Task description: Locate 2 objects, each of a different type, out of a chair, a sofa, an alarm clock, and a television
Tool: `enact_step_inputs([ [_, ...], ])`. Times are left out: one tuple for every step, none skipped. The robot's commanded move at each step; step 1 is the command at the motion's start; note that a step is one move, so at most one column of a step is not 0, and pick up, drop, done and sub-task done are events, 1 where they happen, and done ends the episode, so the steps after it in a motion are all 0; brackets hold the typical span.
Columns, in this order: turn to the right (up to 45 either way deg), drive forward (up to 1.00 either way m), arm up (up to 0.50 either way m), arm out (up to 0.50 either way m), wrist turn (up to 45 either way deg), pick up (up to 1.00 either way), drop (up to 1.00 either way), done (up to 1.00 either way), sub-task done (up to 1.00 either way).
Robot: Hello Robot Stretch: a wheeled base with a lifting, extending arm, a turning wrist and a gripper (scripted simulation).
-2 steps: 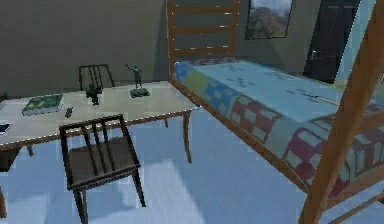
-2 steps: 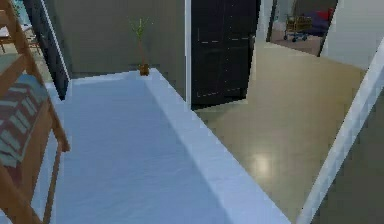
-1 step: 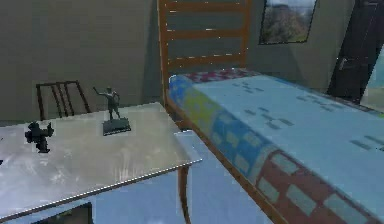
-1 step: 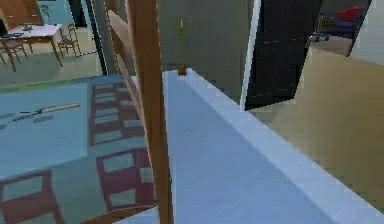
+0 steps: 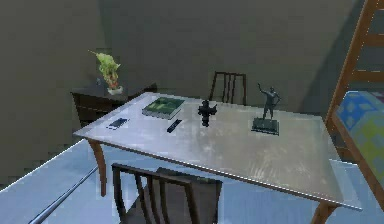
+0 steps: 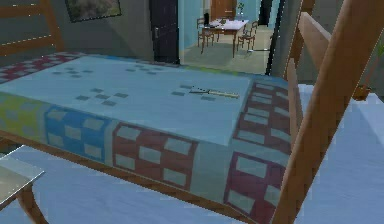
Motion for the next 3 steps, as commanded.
enact_step_inputs([
  [0.0, 0.00, 0.00, 0.00, 0.0, 0.00, 0.00, 0.00, 1.00],
  [-45.0, 0.00, 0.00, 0.00, 0.0, 0.00, 0.00, 0.00, 0.00],
  [-45.0, 0.00, 0.00, 0.00, 0.0, 0.00, 0.00, 0.00, 0.00],
])
